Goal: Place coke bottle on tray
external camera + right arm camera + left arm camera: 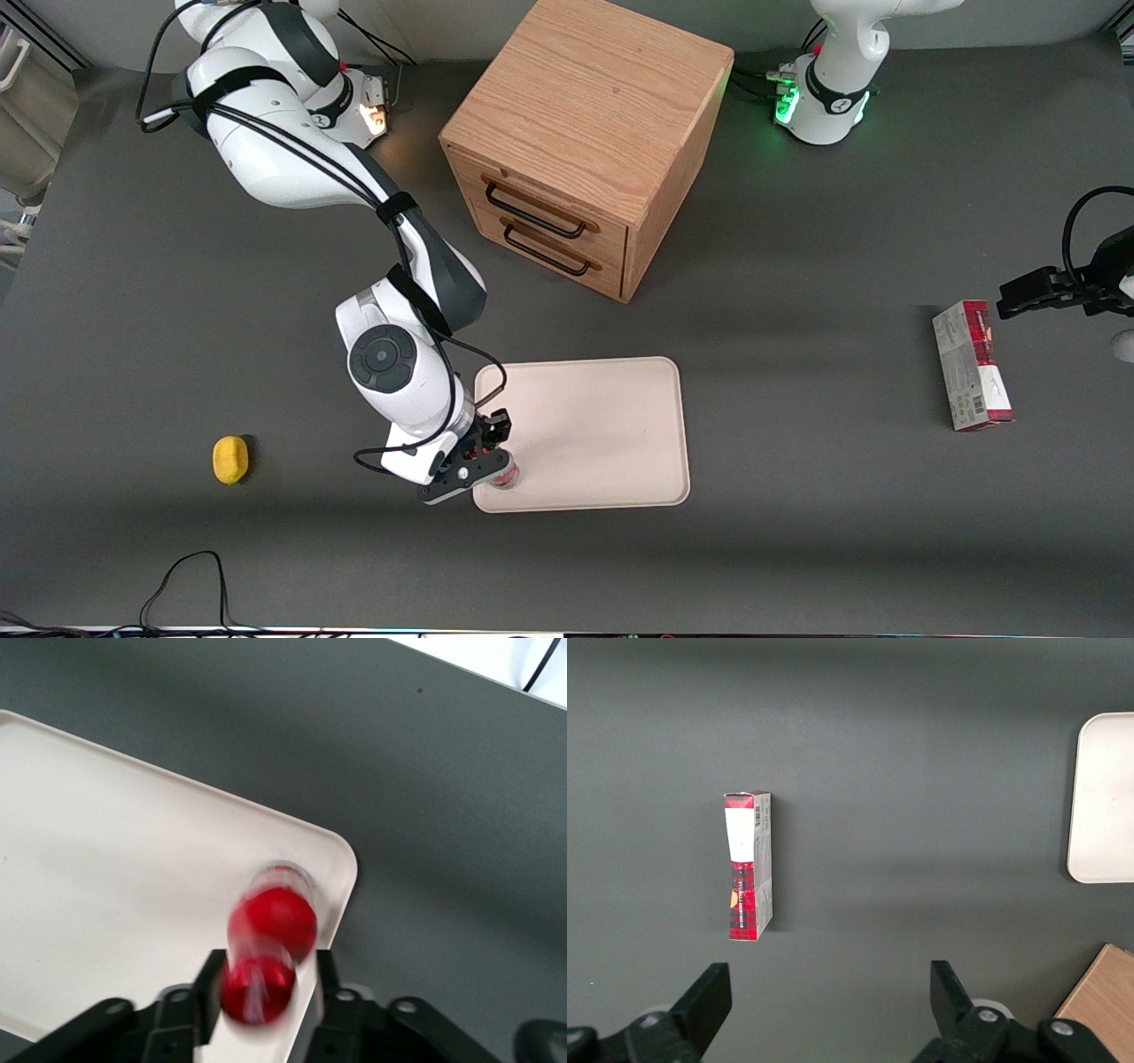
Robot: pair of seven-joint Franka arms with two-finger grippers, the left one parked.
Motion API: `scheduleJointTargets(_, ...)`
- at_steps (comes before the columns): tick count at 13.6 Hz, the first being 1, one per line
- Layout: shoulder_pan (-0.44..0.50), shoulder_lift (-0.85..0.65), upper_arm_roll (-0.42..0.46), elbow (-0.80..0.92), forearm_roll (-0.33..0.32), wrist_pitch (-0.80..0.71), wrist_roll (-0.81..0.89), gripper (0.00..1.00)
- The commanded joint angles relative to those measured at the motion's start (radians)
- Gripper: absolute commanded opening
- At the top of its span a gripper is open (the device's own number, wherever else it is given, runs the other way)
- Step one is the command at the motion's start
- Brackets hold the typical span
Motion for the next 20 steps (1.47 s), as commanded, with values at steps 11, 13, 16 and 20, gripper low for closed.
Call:
scheduleJointTargets(11,-0.096,-0.741,-0.207,-0.730,0.337,-0.097,0.061,1.00)
scheduleJointTargets(13,-0.094,-0.901,-0.302,-0.886,0.323,-0.174,0.028,1.00)
scheduleJointTargets(16,-0.094,-1.125,-0.363,-1.082,0.193,-0.198,0.023,1.00)
scheduleJointTargets(20,-0.092,-1.173,-0.429,-1.040,0.189,-0.306,-0.009,1.00)
